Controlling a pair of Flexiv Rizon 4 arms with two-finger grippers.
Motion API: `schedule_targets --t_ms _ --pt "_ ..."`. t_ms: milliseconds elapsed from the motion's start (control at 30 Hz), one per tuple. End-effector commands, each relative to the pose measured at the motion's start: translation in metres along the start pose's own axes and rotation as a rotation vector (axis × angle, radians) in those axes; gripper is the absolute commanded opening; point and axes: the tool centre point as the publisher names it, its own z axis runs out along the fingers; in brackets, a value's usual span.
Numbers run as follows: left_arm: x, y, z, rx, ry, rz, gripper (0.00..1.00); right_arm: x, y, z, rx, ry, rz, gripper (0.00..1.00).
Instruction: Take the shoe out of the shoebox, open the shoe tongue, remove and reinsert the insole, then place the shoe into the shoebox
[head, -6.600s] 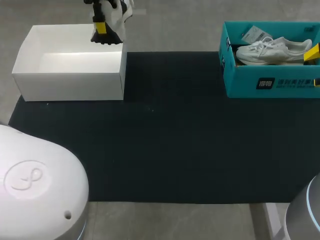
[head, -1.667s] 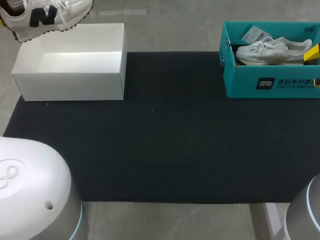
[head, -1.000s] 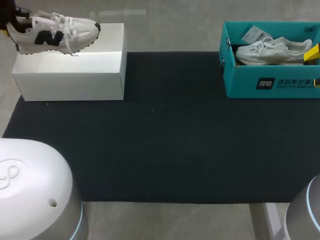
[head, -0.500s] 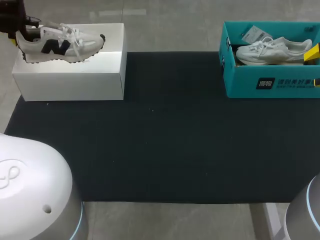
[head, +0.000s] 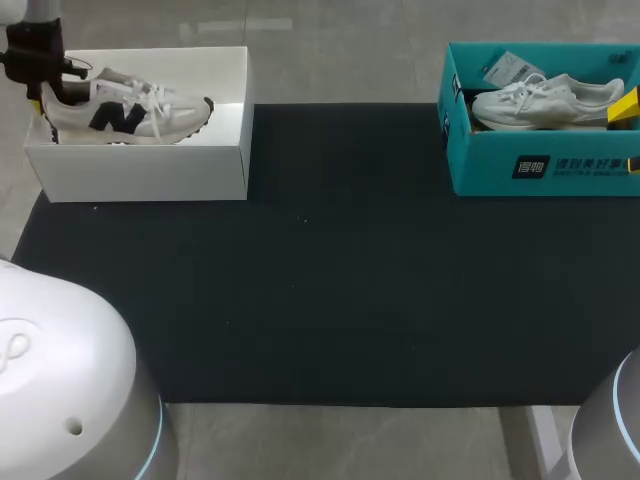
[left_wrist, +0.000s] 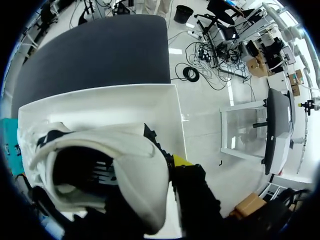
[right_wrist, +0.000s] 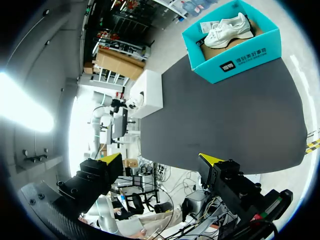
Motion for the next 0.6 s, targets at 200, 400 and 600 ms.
schedule_targets --t_ms 200,400,600 --pt "-0.016 -0.006 0.038 0.012 0.014 -0.01 0.0 0.0 0.001 0.001 0.001 -0.003 0.002 1.0" --pt "-0.018 -0.01 0.05 0.005 0.01 -0.025 0.0 0.0 0.001 0.001 0.001 -0.003 0.002 1.0" --pt "-0.021 -0.014 0.062 -0.01 0.008 -0.022 0.0 0.0 0.001 0.001 0.001 -0.003 0.002 1.0"
